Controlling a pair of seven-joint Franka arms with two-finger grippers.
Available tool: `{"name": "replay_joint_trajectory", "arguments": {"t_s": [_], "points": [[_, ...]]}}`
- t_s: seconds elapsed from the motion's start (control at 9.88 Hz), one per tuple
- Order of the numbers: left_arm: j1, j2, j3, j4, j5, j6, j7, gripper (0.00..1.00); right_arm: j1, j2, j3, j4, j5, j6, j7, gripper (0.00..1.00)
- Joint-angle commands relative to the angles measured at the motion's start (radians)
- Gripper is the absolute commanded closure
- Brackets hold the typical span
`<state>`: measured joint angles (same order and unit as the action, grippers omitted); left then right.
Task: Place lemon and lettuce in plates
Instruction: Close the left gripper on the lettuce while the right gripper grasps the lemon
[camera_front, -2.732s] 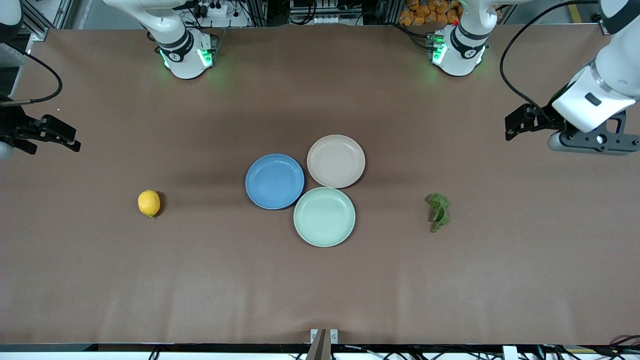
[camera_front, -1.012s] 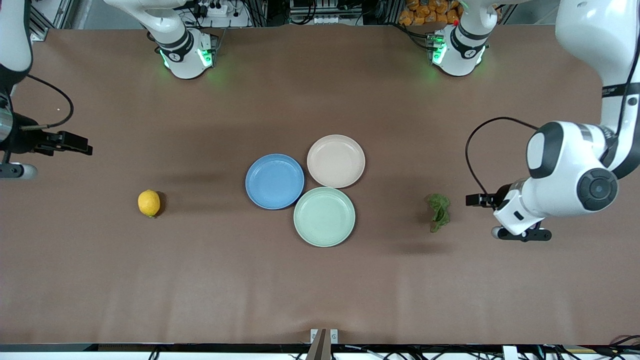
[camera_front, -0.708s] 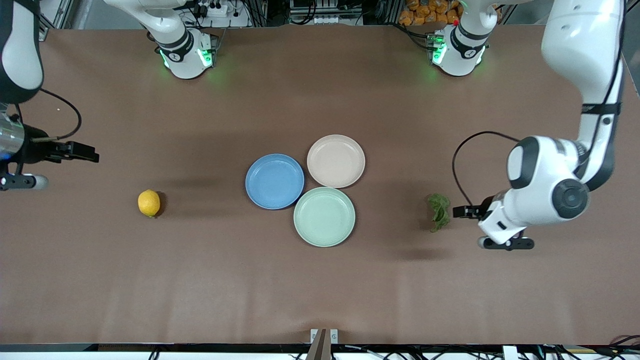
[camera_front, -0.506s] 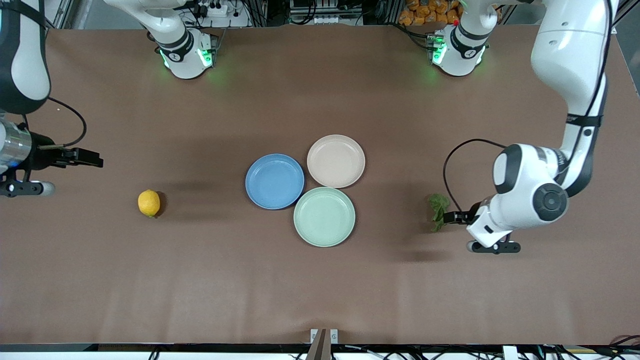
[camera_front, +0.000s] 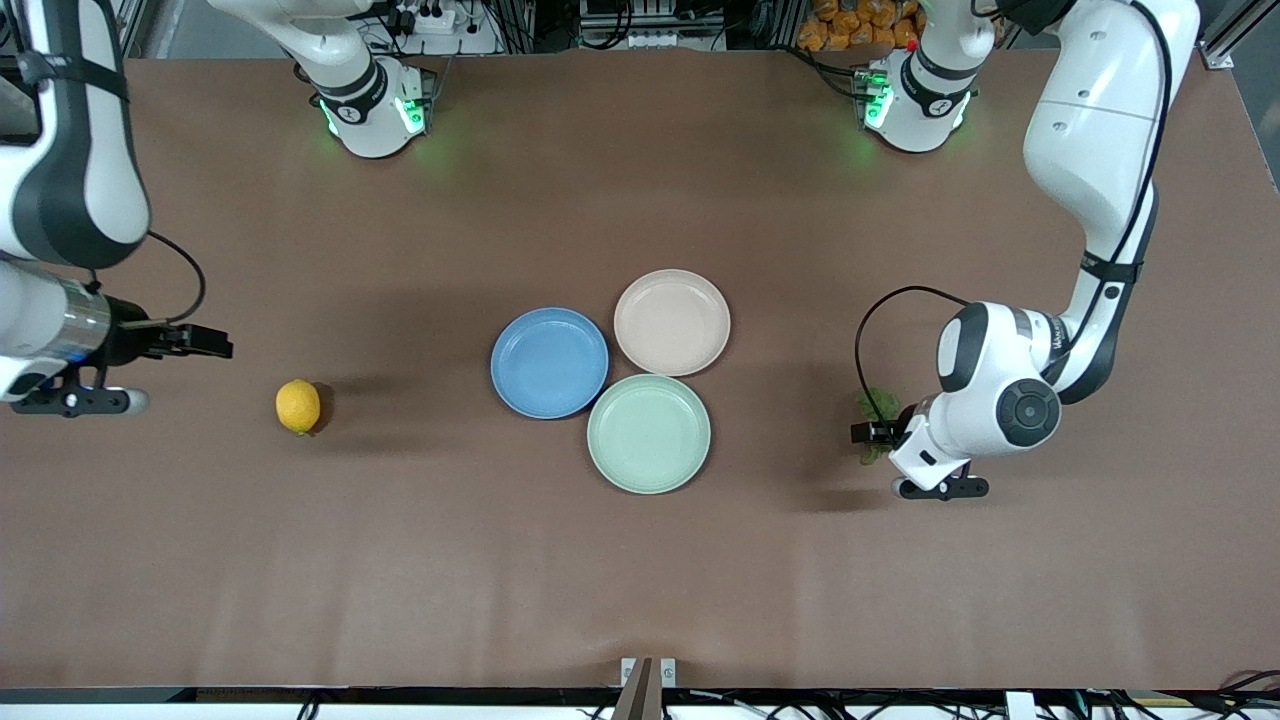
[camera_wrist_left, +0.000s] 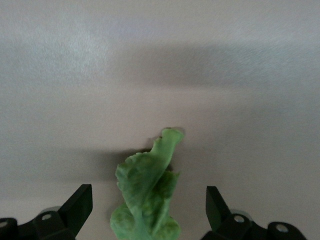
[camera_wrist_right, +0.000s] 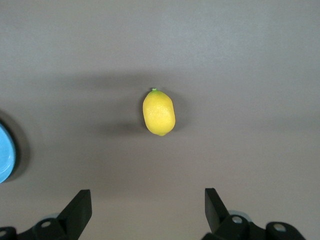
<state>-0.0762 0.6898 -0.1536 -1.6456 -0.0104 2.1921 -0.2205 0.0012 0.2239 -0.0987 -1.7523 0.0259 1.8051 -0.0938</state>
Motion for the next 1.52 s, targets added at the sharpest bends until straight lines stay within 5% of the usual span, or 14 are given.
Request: {"name": "replay_joint_trajectory", "arguments": {"t_s": [0.0,0.61,0.71,0.81,1.42], "points": [[0.001,-0.001,0.002,-0.017,0.010,0.011,-0.020,0.00,-0.013,-0.027,0.013,-0.116,0.008,0.128,0.000,0.00],[0.004,0.001,0.000,-0.033,0.012,0.005,-0.019,0.00,-0.015,-0.014,0.019,-0.374,0.009,0.485,0.000,0.00],[0.004,-0.004,0.000,-0.028,0.012,0.005,-0.016,0.25,-0.015,-0.002,0.019,-0.395,0.011,0.525,0.000,0.00],[0.006,-0.007,0.000,-0.026,0.012,0.005,-0.010,0.99,-0.017,0.014,0.020,-0.412,0.012,0.569,0.000,0.00],[0.003,-0.027,0.000,-0.025,0.012,0.003,-0.008,1.00,-0.013,0.136,0.020,-0.418,0.016,0.739,0.000,0.00]]}}
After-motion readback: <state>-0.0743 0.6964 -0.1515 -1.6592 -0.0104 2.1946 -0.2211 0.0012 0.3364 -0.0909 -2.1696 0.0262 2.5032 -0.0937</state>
